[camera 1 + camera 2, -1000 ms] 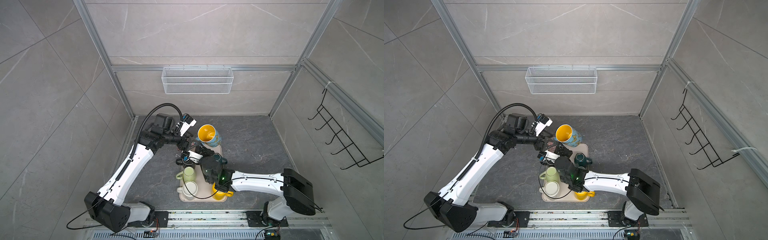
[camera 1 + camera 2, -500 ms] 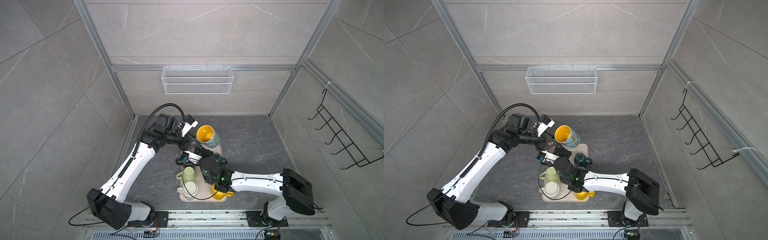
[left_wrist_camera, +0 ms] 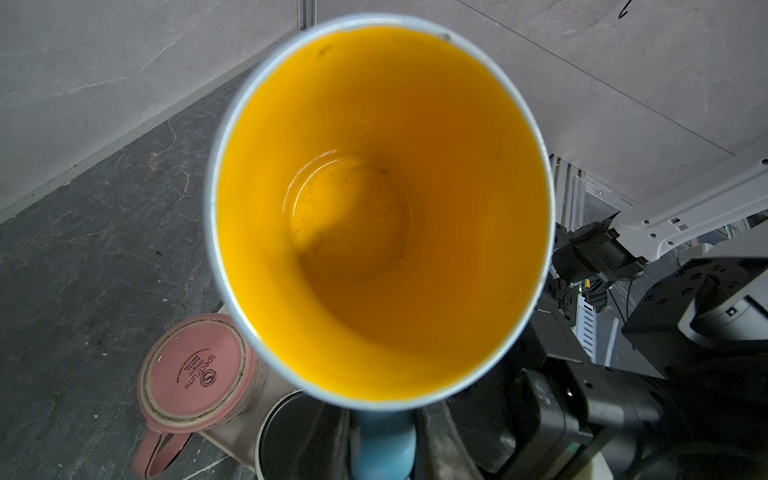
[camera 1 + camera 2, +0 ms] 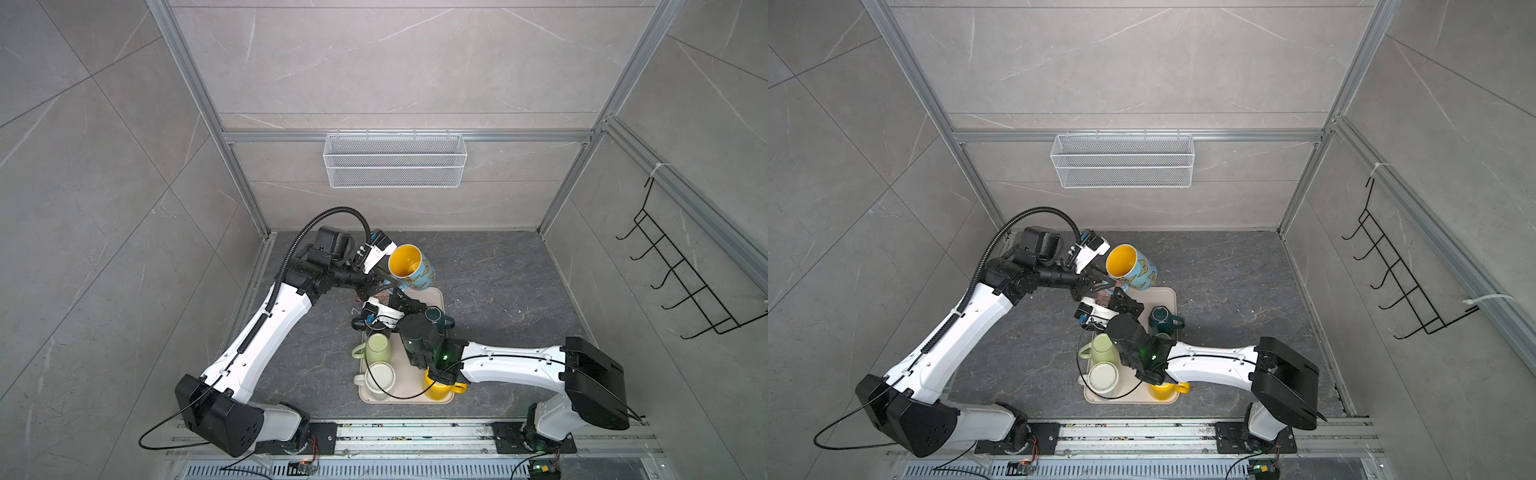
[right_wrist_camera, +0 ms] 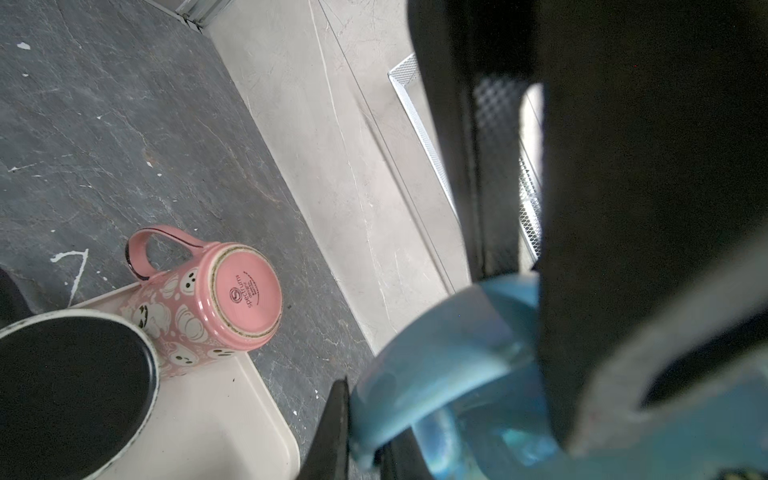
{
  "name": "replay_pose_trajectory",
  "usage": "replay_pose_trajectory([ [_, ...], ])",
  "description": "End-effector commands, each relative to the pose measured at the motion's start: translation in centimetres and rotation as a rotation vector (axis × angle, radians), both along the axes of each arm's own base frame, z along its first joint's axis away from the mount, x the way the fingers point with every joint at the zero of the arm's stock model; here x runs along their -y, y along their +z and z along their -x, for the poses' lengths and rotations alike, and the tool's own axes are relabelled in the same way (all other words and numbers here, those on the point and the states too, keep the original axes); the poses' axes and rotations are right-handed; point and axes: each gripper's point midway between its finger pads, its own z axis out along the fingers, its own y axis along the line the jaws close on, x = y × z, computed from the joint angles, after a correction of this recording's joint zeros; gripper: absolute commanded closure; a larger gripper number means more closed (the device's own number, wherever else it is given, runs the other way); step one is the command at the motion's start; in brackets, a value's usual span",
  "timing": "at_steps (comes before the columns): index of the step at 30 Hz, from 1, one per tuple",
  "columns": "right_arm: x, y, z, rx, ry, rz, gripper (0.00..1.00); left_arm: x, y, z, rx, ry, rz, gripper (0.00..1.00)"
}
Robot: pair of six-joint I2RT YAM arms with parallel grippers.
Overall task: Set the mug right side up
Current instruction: 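Grasp the blue mug's handle with the left gripper and release the right gripper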
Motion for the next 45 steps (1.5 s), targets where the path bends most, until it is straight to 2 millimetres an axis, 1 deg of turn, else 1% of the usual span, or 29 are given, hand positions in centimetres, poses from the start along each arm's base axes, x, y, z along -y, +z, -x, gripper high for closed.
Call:
replay_pose_trajectory([
  [1, -0.2, 6.2, 0.3, 0.083, -0.007, -0.212, 1.00, 0.4, 0.3, 0.0, -0.018, 0.009, 0.004, 1.00],
  [6, 0.3, 6.0, 0.1, 0.079, -0.033, -0.207, 1.00, 0.2, 0.8, -0.9, 0.009, 0.061, 0.005, 1.00],
  [16, 1.5, 5.7, 0.2, 0.075, -0.080, -0.205, 0.67, -0.3, 2.0, -2.1, 0.061, 0.136, 0.020, 1.00],
  [21, 2.3, 5.7, 0.3, 0.066, -0.101, -0.216, 0.59, -0.4, 2.5, -2.6, 0.082, 0.163, 0.028, 1.00],
  [25, 2.9, 5.6, 0.3, 0.065, -0.118, -0.219, 0.51, -0.6, 2.8, -3.1, 0.099, 0.191, 0.030, 1.00],
  [31, 3.6, 5.3, 0.4, 0.063, -0.142, -0.221, 0.46, -0.7, 3.2, -3.8, 0.115, 0.223, 0.042, 1.00],
  [35, 4.3, 5.3, 0.5, 0.060, -0.165, -0.227, 0.42, -1.2, 3.2, -4.8, 0.139, 0.280, 0.035, 1.00],
  [41, 6.1, 5.0, 1.0, 0.025, -0.194, -0.268, 0.39, -1.7, 3.4, -6.6, 0.174, 0.353, 0.028, 1.00],
  [45, 7.3, 4.7, 1.4, -0.014, -0.213, -0.315, 0.37, -2.2, 3.9, -7.9, 0.197, 0.402, 0.040, 1.00],
])
